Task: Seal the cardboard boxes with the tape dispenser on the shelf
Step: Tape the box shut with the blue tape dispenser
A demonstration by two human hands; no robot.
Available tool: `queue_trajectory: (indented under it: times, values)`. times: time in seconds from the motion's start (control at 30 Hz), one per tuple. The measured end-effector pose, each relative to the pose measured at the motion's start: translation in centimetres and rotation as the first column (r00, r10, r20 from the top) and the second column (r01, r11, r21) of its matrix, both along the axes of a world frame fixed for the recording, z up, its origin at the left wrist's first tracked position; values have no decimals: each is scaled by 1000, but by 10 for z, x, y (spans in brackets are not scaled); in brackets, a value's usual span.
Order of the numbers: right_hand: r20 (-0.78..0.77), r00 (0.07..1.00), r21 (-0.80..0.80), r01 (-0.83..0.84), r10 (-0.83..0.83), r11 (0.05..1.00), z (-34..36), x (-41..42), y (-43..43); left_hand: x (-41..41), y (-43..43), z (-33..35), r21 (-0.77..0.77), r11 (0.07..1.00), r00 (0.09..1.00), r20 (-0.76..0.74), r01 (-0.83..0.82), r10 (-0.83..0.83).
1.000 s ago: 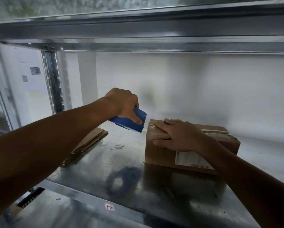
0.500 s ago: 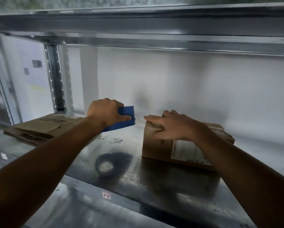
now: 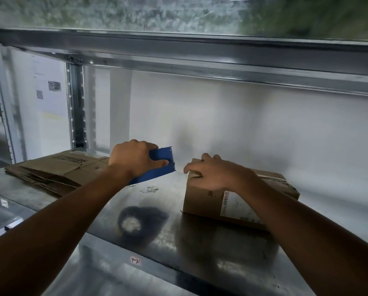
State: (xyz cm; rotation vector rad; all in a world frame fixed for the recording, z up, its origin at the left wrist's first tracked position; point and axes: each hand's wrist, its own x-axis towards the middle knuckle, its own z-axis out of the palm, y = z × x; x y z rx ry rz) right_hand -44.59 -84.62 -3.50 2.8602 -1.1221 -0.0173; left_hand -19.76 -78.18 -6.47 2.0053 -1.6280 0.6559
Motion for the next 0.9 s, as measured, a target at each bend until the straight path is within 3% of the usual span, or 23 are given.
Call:
queue_trajectory:
  times: [0.2,0.33,0.47,0.7,0.9]
  values:
    - [13,991,8,-137,137,991,5,-15,3,2,14,4,-38,999,1000,12,0,0]
    - [103,967,-144,-215,231,966,-11,-30,7,0,22,5,-85,995,998,8,56,-56]
    - [352,929,-66,-101,118,993,-25,-47,15,-10,25,4,-130,986,994,39,104,-100]
    - [391,916,-196,172,-84,965,-43,-60,16,-27,18,3,-192,961,978,104,197,-180]
    - [397,917,-21,44,-32,999,-32,-81,2,-31,17,10,-262,906,943,105,333,-316]
